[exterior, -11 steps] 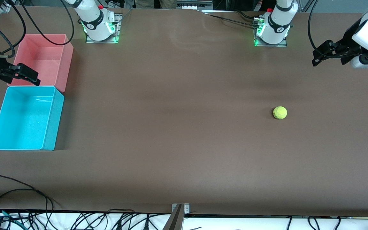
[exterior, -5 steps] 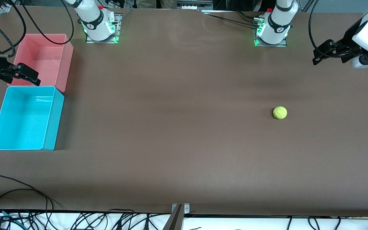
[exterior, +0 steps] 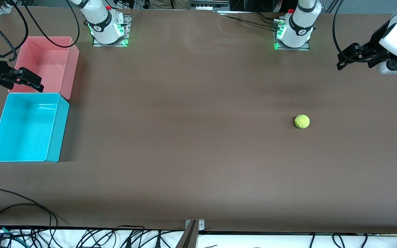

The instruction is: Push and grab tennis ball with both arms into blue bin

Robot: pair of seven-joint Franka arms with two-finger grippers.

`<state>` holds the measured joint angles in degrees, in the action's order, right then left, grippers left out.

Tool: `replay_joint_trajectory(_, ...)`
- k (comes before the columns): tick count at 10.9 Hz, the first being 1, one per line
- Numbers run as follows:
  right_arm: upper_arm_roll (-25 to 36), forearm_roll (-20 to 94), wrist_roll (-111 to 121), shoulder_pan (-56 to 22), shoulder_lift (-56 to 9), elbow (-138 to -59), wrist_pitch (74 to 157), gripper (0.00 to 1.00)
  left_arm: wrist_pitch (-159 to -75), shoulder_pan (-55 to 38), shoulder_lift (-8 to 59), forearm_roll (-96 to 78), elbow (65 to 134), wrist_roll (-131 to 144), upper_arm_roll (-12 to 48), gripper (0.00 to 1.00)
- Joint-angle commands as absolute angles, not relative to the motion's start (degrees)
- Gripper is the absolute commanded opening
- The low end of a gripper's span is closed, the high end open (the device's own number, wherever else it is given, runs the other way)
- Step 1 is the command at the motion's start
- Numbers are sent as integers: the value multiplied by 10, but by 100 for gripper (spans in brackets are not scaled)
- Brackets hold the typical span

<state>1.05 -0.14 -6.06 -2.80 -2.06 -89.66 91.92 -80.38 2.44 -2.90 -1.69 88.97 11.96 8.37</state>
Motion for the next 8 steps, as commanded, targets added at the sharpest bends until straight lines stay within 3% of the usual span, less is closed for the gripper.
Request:
replay_joint_trajectory(1,11,-1,-58,-26,-4,-915,926,100,-793,25,-20,-3,870,120,88,100)
replay_joint_trajectory(8,11,-1,-58,-26,-5,-913,928,100,-801,33,-12,8,883,117,90,100)
